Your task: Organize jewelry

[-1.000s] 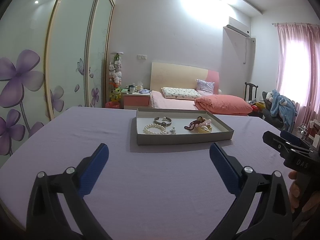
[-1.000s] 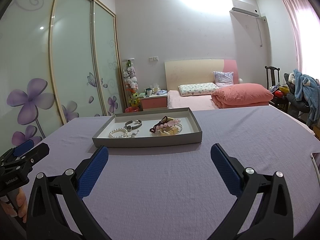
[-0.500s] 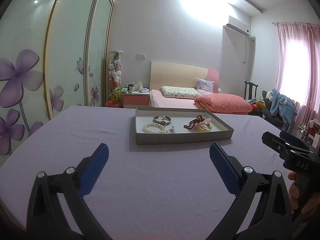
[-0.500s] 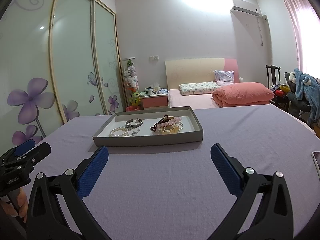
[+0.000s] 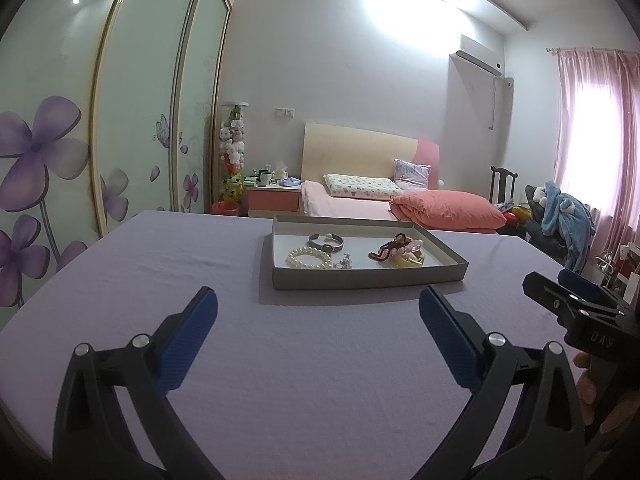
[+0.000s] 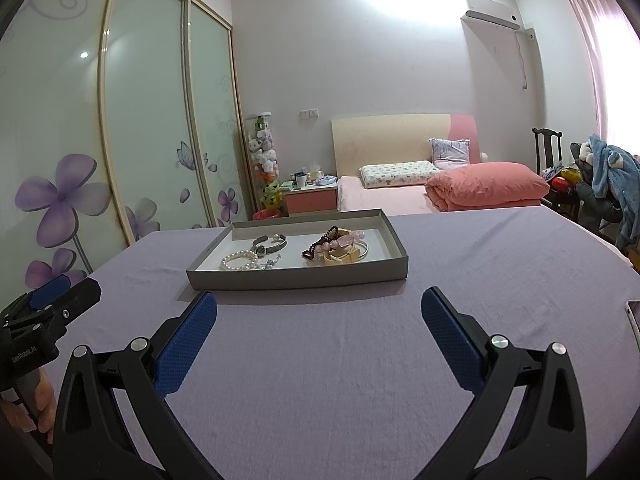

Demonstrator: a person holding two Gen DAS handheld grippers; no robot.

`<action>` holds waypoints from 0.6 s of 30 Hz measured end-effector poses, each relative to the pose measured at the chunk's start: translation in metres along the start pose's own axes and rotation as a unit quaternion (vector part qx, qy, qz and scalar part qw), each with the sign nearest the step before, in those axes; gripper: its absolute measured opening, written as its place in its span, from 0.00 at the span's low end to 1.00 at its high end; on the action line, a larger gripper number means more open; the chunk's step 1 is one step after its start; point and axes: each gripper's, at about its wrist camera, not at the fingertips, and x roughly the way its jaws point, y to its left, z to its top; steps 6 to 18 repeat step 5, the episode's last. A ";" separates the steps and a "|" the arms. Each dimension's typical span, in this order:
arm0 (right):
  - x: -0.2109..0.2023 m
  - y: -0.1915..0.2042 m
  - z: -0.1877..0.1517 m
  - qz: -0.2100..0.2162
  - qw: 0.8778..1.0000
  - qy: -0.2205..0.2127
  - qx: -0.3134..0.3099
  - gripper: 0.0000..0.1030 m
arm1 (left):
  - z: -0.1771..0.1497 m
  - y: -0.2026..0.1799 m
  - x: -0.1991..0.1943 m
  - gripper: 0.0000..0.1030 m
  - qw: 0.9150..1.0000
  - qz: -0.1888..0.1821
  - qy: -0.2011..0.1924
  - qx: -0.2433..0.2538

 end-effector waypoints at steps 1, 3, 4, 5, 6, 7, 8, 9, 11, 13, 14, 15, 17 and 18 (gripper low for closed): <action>0.000 0.000 0.000 0.000 1.000 0.000 0.000 0.98 | 0.000 0.000 0.000 0.96 1.000 -0.001 0.000 0.000; 0.000 0.000 0.000 0.000 1.000 0.000 -0.001 0.98 | 0.001 0.001 0.001 0.96 1.000 -0.003 0.002 -0.001; 0.000 0.000 0.001 0.000 1.000 0.000 0.000 0.98 | 0.001 0.001 0.000 0.96 1.000 -0.004 0.002 -0.001; 0.000 0.000 0.000 0.000 1.000 0.000 0.000 0.98 | 0.001 0.001 0.000 0.96 1.000 -0.004 0.002 -0.001; 0.000 0.000 0.000 0.000 1.000 0.000 0.000 0.98 | 0.001 0.001 0.000 0.96 1.000 -0.004 0.002 -0.001; 0.000 0.000 0.000 0.000 1.000 0.000 0.000 0.98 | 0.001 0.001 0.000 0.96 1.000 -0.004 0.002 -0.001; 0.000 0.000 0.000 0.000 1.000 0.000 0.000 0.98 | 0.001 0.001 0.000 0.96 1.000 -0.004 0.002 -0.001; 0.000 0.000 0.000 0.000 1.000 0.000 0.000 0.98 | 0.001 0.001 0.000 0.96 1.000 -0.004 0.002 -0.001; 0.000 0.000 0.000 0.000 1.000 0.000 0.000 0.98 | 0.001 0.001 0.000 0.96 1.000 -0.004 0.002 -0.001; 0.000 0.000 0.000 0.000 1.000 0.000 0.000 0.98 | 0.001 0.001 0.000 0.96 1.000 -0.004 0.002 -0.001; 0.000 0.000 0.000 0.000 1.000 0.000 0.000 0.98 | 0.001 0.001 0.000 0.96 1.000 -0.004 0.002 -0.001; 0.000 0.000 0.000 0.000 1.000 0.000 0.000 0.98 | 0.001 0.001 0.000 0.96 1.000 -0.004 0.002 -0.001; 0.000 0.000 0.000 0.000 1.000 0.000 0.000 0.98 | 0.001 0.001 0.000 0.96 1.000 -0.004 0.002 -0.001; 0.000 0.000 0.000 0.000 1.000 0.000 0.000 0.98 | 0.001 0.001 0.000 0.96 1.000 -0.004 0.002 -0.001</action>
